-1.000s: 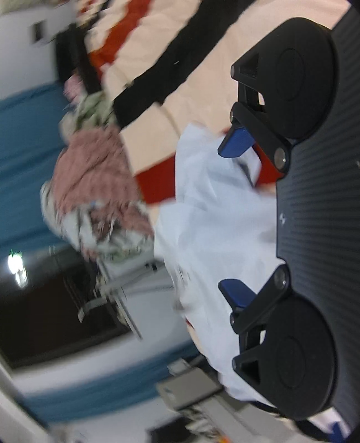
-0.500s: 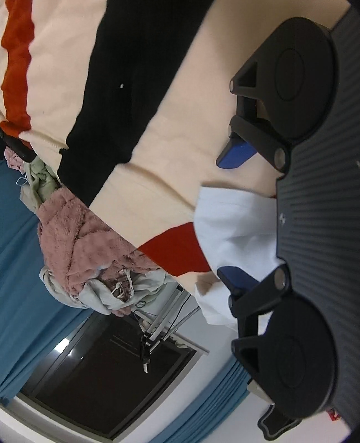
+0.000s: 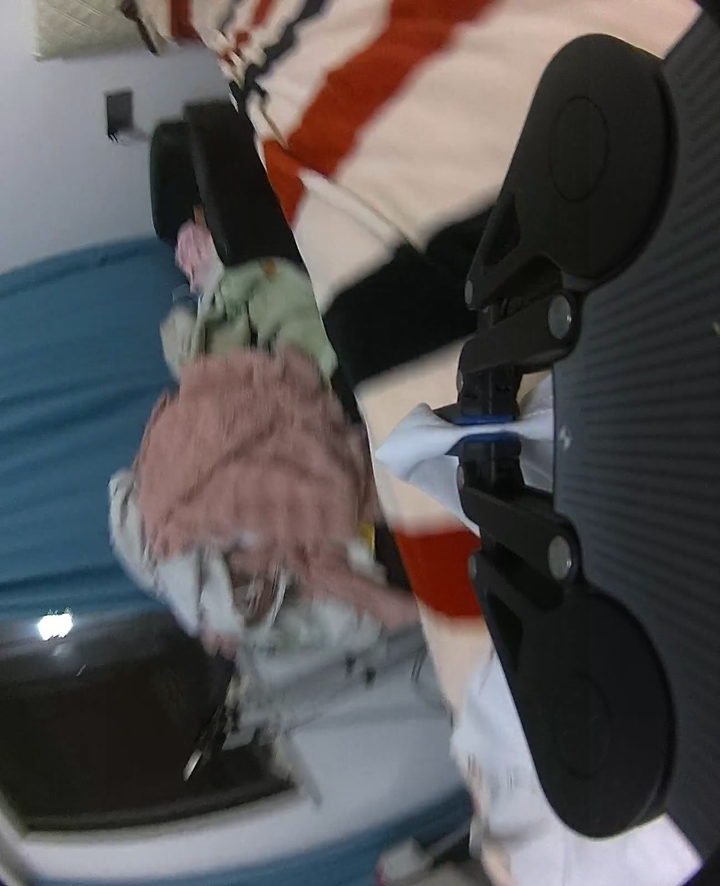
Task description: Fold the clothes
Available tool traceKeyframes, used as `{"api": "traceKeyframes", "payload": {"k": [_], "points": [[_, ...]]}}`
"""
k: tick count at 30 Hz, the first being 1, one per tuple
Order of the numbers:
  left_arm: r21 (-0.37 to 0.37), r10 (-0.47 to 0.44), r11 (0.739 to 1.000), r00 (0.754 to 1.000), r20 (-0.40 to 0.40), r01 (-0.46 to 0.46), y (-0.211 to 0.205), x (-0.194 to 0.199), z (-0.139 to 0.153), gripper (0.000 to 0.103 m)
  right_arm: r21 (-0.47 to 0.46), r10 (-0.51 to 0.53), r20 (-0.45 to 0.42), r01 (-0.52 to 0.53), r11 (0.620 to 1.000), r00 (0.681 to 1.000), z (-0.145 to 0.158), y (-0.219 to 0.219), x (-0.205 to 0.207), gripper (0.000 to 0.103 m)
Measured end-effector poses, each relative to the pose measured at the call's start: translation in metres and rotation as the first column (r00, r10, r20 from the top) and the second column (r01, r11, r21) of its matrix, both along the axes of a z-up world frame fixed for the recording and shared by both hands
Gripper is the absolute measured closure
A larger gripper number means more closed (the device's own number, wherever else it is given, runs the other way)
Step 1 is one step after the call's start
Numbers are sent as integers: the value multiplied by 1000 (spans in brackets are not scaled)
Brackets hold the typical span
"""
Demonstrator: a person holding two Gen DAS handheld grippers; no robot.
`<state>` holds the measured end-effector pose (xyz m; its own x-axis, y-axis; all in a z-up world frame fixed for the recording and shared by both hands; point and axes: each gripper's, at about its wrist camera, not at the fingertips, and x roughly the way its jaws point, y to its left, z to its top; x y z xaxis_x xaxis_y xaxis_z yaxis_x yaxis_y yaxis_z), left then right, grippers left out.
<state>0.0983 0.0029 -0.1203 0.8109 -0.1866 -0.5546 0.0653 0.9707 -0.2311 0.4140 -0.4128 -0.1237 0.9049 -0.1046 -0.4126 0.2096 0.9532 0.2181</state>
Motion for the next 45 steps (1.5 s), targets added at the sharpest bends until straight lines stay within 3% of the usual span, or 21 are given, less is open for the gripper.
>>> {"api": "traceKeyframes", "payload": {"k": [6,9,10,11,12,13,16,21,27,31,34,38,41,45], "points": [[19,-18,1000,1000,8,18,-4,6,-4,1,-72,-16,-84,10,997,996,-35,-9,30,94],[17,-21,1000,1000,13,20,-4,10,-4,1,-34,-34,-59,32,999,998,-37,-13,28,86],[16,-21,1000,1000,15,21,-4,12,-4,1,-37,-36,-61,33,999,997,-34,-12,27,64],[16,-22,1000,1000,15,22,-4,12,-4,1,-49,-36,-57,33,998,998,-29,-12,24,33],[17,-23,1000,1000,16,23,-4,13,-4,1,-64,-37,-48,34,997,998,-24,-11,19,20],[16,-19,1000,1000,18,19,-3,13,-3,1,-85,-38,-27,36,996,999,-16,-10,12,13],[13,-7,1000,1000,23,7,0,11,-2,1,-118,-22,14,23,993,1000,12,-6,-18,14],[-5,65,998,997,28,-65,12,11,8,1,-80,14,63,-8,997,998,65,2,-84,14],[70,29,997,993,112,-37,3,-13,27,1,-43,61,90,-57,997,994,109,22,-183,14],[110,-36,994,990,136,21,-10,-36,35,1,-12,94,94,-93,996,991,116,38,-255,14],[121,-84,990,985,152,65,-19,-51,41,2,46,113,92,-117,992,989,103,54,-311,14],[33,-189,982,977,99,187,-26,-64,40,7,103,127,95,-137,985,987,79,71,-368,14],[-47,-310,949,949,56,312,-37,-70,35,17,115,134,114,-147,982,984,75,75,-392,14],[-136,-495,860,869,6,492,-60,-75,22,25,92,122,198,-143,985,973,84,73,-416,14]]}}
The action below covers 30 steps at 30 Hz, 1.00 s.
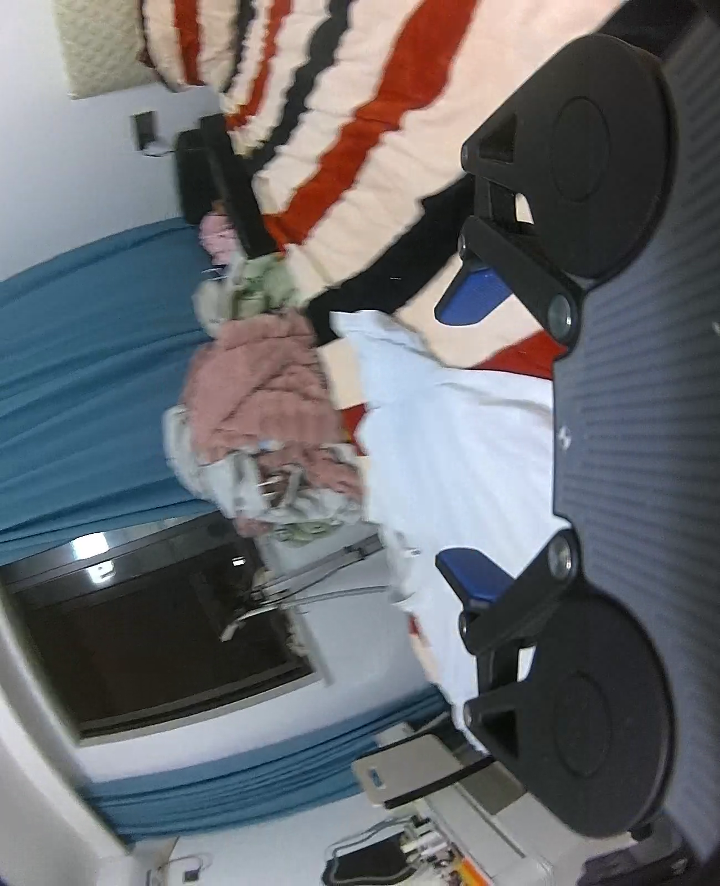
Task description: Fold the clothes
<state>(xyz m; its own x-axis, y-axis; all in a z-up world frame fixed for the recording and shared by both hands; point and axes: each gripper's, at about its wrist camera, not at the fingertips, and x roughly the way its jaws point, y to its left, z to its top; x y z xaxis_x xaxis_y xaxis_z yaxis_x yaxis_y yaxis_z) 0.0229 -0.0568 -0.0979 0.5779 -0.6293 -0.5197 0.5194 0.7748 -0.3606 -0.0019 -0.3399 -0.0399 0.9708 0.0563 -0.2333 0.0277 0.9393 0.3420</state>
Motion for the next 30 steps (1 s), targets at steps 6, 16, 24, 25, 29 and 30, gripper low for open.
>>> {"api": "traceKeyframes", "payload": {"k": [6,16,24,25,29,30], "points": [[79,-179,981,983,41,175,-45,-18,-19,100,19,-26,66,25,1000,997,7,-13,-13,14],[51,-330,942,943,-55,332,-141,-43,-40,101,30,-36,99,33,999,994,4,-30,-16,14],[108,-272,952,952,-137,287,-145,-35,-58,73,43,0,56,-2,999,998,-6,-36,-7,14],[119,-253,956,959,-132,268,-140,-35,-53,67,44,5,55,-8,999,998,-6,-36,-7,14],[182,-166,968,985,-43,172,-113,-36,-25,27,31,27,69,-29,999,997,-5,-33,-9,14],[197,-143,970,990,-4,141,-104,-36,-17,20,21,25,70,-26,999,997,-6,-32,-9,14]]}}
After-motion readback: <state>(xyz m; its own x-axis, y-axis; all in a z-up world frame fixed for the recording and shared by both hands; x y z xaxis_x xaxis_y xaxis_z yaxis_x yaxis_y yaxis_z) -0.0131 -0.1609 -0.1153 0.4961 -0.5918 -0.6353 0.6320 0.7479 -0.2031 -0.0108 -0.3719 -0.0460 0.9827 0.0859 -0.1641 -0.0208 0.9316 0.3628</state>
